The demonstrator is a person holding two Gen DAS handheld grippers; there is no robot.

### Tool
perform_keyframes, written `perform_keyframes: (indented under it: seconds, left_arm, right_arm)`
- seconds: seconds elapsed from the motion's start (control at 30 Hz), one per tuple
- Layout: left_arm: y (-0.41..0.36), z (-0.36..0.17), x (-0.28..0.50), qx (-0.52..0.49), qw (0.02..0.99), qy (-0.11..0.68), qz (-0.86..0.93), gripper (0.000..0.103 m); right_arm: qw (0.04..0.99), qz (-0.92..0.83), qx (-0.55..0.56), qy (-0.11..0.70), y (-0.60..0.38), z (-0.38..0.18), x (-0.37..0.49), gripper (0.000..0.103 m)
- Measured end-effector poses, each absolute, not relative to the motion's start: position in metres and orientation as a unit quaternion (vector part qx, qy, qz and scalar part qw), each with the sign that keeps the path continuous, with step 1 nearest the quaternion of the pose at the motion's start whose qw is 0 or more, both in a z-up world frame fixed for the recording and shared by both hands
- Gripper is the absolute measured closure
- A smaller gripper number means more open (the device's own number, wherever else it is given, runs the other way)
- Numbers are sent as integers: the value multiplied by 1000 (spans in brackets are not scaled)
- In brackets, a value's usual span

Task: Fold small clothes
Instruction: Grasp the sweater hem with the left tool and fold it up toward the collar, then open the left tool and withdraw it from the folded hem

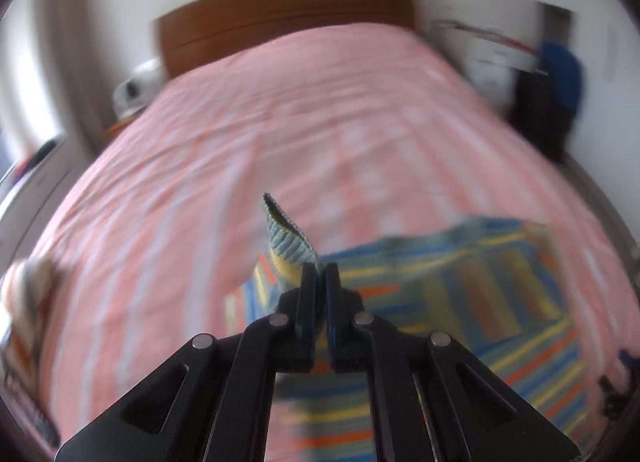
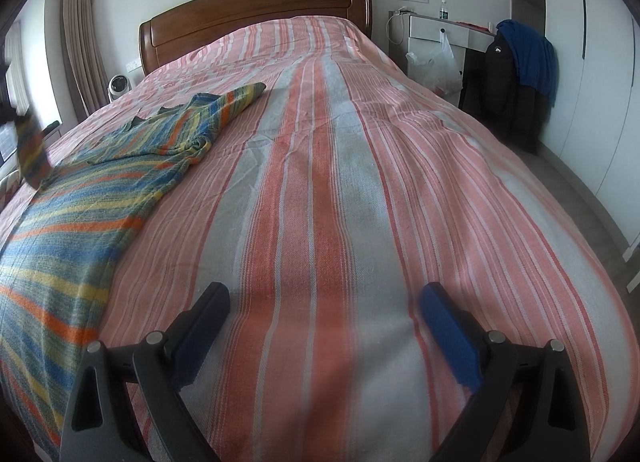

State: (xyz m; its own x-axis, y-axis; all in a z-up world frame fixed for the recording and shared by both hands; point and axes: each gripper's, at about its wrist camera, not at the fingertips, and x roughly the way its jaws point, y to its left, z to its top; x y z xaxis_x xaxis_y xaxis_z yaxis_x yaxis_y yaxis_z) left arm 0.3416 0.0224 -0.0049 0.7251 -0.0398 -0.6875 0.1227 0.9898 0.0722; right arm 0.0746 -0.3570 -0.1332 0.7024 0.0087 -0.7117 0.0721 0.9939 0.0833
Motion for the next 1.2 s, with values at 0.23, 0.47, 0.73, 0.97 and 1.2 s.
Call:
perform_keyframes:
  seconds: [0.23, 0.47, 0.73, 0.97, 1.2]
  left_arm:
    - [-79, -77, 348, 101, 900, 421, -45, 40]
    - [18, -62, 349, 42, 906, 421, -14, 31]
    - [102, -128, 358, -79, 855, 512, -16, 30]
    - [125, -162, 320, -33, 849, 513, 121, 28]
    - [148, -136, 254, -29, 872, 470, 134, 12]
  right_arm:
    - [921, -18, 52, 385, -356, -133, 74, 7]
    - [921, -17, 52, 385, -357, -133, 75, 7]
    - [921, -18, 50, 385, -357, -135, 75, 7]
    - [922, -19, 47, 384, -357, -135, 74, 7]
    - [922, -20, 47, 384, -356, -135, 74, 7]
